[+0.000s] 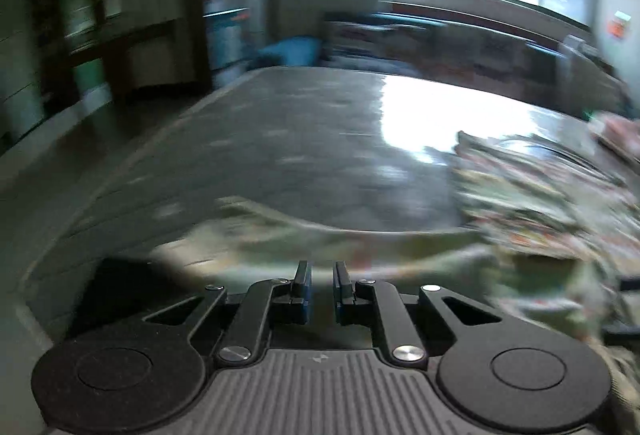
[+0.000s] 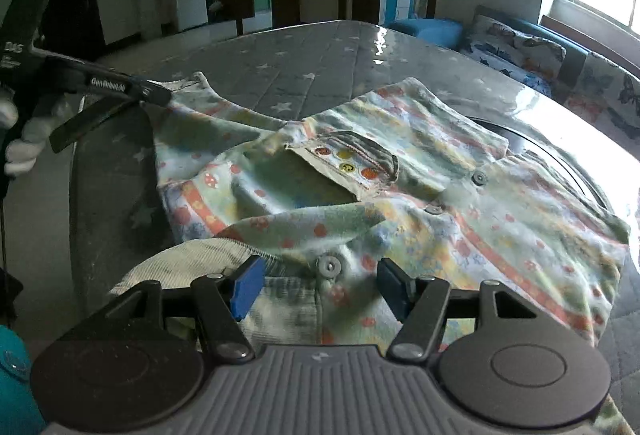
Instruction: Fold clothes
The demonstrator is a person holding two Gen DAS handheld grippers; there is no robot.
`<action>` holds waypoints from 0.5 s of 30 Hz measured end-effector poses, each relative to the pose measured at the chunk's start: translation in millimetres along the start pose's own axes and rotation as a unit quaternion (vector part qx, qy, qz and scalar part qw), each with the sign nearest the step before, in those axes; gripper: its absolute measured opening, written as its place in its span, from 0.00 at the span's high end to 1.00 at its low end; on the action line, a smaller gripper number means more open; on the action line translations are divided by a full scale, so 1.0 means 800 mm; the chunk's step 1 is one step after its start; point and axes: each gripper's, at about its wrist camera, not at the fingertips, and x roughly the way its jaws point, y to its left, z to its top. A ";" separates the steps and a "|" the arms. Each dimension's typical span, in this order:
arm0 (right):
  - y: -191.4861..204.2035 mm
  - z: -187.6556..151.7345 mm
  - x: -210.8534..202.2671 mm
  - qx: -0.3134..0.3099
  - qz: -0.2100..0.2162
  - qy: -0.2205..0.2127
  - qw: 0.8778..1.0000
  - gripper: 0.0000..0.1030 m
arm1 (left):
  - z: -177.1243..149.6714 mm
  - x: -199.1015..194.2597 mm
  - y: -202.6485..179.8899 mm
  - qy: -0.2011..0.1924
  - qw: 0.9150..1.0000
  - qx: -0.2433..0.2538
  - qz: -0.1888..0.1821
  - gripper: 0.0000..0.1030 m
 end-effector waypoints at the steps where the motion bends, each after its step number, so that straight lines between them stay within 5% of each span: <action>1: -0.001 0.000 -0.003 0.003 0.002 -0.002 1.000 0.35 | 0.001 0.001 0.005 0.000 1.000 -0.007 0.007 0.87; 15: -0.027 -0.016 -0.051 0.059 -0.023 -0.018 0.998 0.30 | 0.014 0.019 0.068 0.004 0.989 -0.099 0.106 0.69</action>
